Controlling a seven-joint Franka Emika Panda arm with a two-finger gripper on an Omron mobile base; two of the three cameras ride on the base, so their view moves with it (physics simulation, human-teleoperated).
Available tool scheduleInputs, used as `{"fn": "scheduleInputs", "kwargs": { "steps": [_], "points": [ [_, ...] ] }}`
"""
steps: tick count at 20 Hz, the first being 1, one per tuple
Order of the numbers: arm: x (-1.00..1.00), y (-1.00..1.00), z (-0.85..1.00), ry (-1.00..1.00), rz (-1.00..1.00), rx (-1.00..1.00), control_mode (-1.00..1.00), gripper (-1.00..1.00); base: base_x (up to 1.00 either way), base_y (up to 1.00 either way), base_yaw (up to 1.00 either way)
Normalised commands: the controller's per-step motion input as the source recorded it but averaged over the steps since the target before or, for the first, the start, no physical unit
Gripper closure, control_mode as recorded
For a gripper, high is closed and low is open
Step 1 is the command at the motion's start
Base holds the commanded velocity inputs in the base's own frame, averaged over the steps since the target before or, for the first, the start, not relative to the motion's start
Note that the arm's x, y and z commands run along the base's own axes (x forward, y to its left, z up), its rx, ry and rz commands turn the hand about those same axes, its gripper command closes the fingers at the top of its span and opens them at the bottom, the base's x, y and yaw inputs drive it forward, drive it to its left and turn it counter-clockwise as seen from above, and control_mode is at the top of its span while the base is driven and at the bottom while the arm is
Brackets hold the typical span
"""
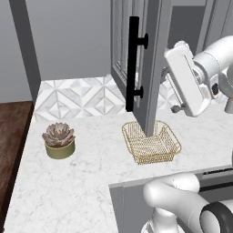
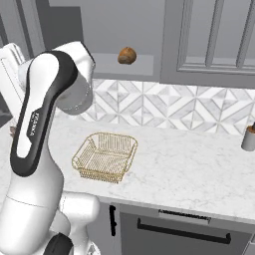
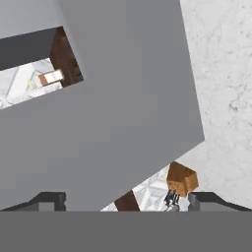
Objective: Open the cabinet, pick up the bread from the cabinet and place it in the basket. Then move the basket to the dining counter.
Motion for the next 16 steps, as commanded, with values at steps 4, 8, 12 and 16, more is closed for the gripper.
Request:
{"fn": "scheduleInputs", "kwargs": {
  "steps": [4, 8, 12, 16],
  "points": [
    [0.17, -0.97, -0.49, 0.03, -0.09, 0.00, -1.00, -1.00, 0.00, 0.00, 0.00],
    [0.35, -1.00, -0.53, -0.01, -0.21, 0.00, -1.00, -1.00, 0.00, 0.00, 0.00],
    [0.38, -0.89, -0.54, -0.32, -0.20, -0.17, -1.00, -1.00, 0.00, 0.00, 0.00],
    [0.36, -0.58, -0.38, -0.57, -0.14, -0.42, -1.00, -1.00, 0.00, 0.00, 0.00]
  ]
}}
